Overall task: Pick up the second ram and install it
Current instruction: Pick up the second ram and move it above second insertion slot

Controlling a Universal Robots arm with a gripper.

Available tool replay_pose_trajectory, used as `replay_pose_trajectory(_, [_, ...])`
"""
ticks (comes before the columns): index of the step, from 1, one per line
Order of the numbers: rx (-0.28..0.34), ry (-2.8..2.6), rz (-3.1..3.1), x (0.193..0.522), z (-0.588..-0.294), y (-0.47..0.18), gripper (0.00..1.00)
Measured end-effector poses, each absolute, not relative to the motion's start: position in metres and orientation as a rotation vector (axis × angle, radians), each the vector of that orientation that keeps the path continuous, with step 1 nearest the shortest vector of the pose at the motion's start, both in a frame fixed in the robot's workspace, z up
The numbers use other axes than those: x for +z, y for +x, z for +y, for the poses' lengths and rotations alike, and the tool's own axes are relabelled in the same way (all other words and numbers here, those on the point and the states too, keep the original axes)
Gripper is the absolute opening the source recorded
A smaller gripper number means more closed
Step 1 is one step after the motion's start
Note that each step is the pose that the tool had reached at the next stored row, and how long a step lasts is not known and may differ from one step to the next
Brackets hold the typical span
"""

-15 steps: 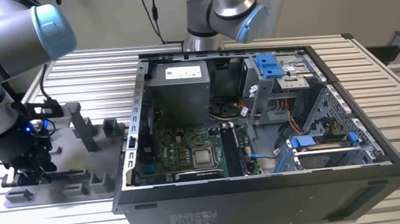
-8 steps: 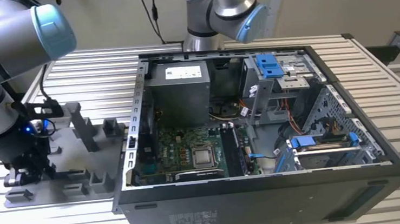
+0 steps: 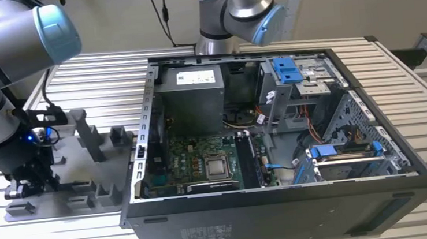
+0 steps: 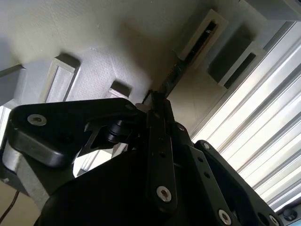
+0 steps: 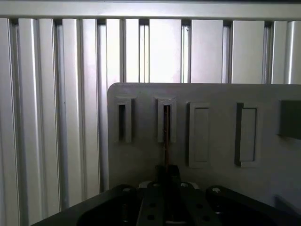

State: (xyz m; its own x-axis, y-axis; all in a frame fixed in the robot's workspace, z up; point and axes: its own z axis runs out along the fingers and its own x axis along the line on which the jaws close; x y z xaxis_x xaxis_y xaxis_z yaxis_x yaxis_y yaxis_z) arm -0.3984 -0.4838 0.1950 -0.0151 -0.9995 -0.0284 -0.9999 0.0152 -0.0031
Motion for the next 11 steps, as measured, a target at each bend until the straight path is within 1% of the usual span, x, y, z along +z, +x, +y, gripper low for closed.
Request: replay_pose_trajectory(11, [0.027,-2.193,2.219,0.1961,-0.4838,-0.3983,0.14])
